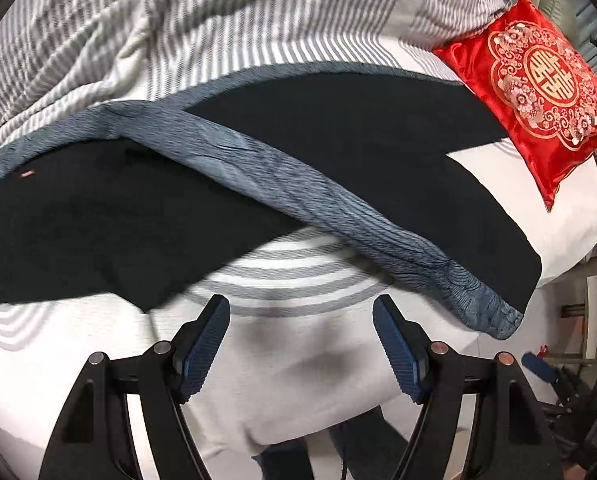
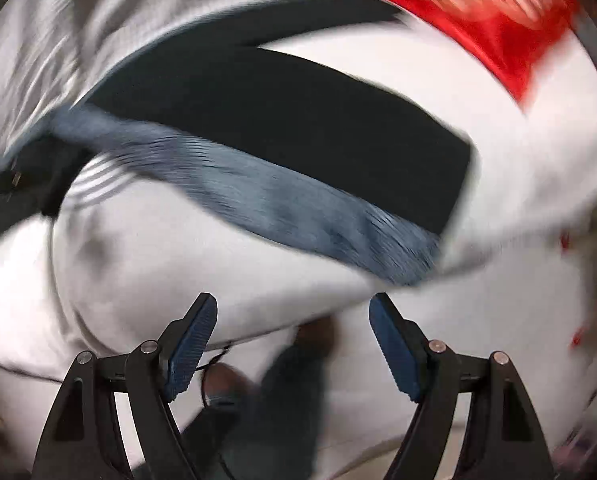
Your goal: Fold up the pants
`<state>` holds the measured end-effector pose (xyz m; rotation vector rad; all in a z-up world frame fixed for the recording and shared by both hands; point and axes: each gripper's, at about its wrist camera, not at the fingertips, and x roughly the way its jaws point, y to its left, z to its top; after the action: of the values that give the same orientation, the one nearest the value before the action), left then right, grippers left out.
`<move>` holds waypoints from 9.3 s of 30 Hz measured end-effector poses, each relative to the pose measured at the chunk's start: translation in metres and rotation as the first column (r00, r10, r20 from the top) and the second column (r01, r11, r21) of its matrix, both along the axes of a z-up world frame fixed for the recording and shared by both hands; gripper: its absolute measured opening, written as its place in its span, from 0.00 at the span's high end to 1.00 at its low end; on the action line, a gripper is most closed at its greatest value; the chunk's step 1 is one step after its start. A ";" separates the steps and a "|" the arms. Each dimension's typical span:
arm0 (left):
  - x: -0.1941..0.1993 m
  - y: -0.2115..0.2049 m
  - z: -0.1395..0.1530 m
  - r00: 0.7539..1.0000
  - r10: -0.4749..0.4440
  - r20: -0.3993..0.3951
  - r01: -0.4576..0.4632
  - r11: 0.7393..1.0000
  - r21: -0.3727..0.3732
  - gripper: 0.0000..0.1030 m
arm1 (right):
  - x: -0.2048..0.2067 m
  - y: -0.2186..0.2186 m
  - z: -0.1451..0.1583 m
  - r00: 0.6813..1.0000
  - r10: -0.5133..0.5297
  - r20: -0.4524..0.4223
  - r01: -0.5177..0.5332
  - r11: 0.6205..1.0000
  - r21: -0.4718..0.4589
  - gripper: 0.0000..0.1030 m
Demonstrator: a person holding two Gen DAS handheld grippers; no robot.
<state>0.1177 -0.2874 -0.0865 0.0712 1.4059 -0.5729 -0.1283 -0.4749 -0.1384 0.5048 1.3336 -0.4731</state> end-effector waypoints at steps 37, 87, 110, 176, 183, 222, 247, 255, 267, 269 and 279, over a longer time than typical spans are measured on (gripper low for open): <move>0.040 -0.097 0.027 0.986 0.162 -0.041 -0.165 0.980 -0.110 0.77 | 0.033 -0.183 0.029 0.912 -0.182 0.367 -0.080 0.800 0.594 0.98; 0.144 -0.194 -0.028 0.998 0.067 0.005 -0.067 0.983 0.170 0.77 | 0.332 -0.258 0.047 0.903 0.344 0.259 -0.421 0.829 0.368 0.19; 0.183 -0.071 -0.035 0.950 0.307 0.062 -0.310 0.893 0.326 0.76 | 0.345 -0.217 0.007 0.892 0.435 0.126 -0.453 0.863 0.225 0.43; 0.122 0.212 -0.054 0.921 0.313 0.230 -0.379 0.855 0.355 0.11 | 0.287 0.173 -0.059 0.818 0.497 0.288 -0.557 0.562 0.612 0.96; 0.124 0.209 -0.049 0.925 0.316 0.212 -0.375 0.850 0.370 0.11 | 0.276 0.169 -0.036 0.772 0.580 0.258 -0.603 0.543 0.585 0.95; 0.170 0.071 -0.001 0.958 0.258 0.129 -0.284 0.920 0.270 0.11 | 0.282 -0.035 0.016 0.950 0.264 0.165 -0.309 0.860 0.406 0.31; 0.115 -0.131 0.009 0.991 0.014 0.130 -0.042 0.976 0.213 0.11 | 0.196 -0.204 0.007 0.946 -0.156 0.284 -0.024 0.841 0.541 0.31; 0.121 -0.194 -0.002 0.989 0.000 0.145 -0.032 0.975 0.218 0.11 | 0.184 -0.256 -0.005 0.894 -0.288 0.344 0.063 0.840 0.539 0.31; 0.133 -0.213 -0.022 0.971 0.106 0.216 -0.167 0.944 0.284 0.11 | 0.173 -0.303 -0.033 0.803 -0.419 0.424 0.112 0.804 0.584 0.31; 0.140 -0.216 -0.026 0.964 0.124 0.235 -0.195 0.931 0.309 0.11 | 0.177 -0.306 -0.034 0.792 -0.428 0.435 0.109 0.801 0.589 0.31; 0.172 -0.214 -0.060 0.945 0.226 0.235 -0.301 0.882 0.362 0.11 | 0.192 -0.311 -0.037 0.786 -0.414 0.459 0.072 0.799 0.597 0.31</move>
<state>0.2899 -0.5010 -0.1469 0.2458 1.3012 -0.0455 0.0638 -0.7855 -0.1755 1.2307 0.7853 -0.1090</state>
